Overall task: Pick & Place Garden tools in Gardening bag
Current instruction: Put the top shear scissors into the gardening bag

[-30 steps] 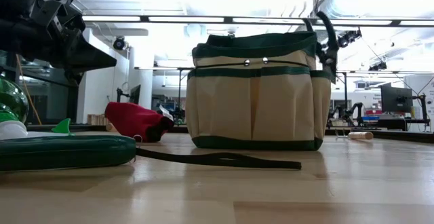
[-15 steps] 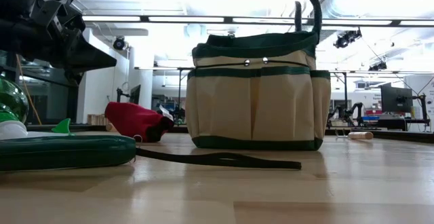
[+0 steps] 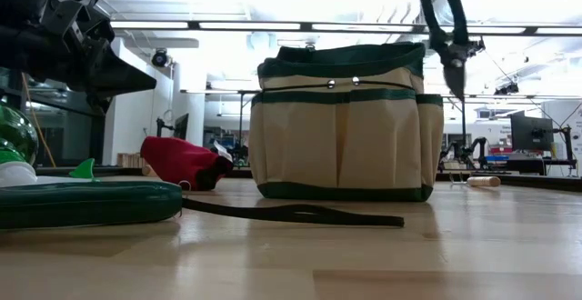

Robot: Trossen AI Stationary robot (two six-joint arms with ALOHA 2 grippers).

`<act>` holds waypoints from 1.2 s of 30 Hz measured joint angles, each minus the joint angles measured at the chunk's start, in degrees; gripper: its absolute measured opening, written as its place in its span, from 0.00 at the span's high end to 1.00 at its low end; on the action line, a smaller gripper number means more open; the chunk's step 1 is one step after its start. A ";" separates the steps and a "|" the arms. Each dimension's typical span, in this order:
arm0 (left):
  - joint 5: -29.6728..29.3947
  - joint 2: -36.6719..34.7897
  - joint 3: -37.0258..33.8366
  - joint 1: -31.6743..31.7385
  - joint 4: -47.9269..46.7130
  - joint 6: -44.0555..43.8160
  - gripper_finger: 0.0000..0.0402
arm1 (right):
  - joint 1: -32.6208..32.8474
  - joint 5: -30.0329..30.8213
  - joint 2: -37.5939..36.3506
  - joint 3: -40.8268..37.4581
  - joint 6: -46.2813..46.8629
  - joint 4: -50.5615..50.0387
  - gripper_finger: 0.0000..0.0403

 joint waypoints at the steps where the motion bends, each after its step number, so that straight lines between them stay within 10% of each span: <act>1: -0.01 0.00 0.00 0.02 0.00 0.00 1.00 | 0.72 -0.17 0.00 0.00 -0.55 0.00 0.99; 36: -0.01 -0.01 0.00 0.01 0.00 0.00 1.00 | 2.17 -10.48 2.10 0.00 -42.31 7.93 0.99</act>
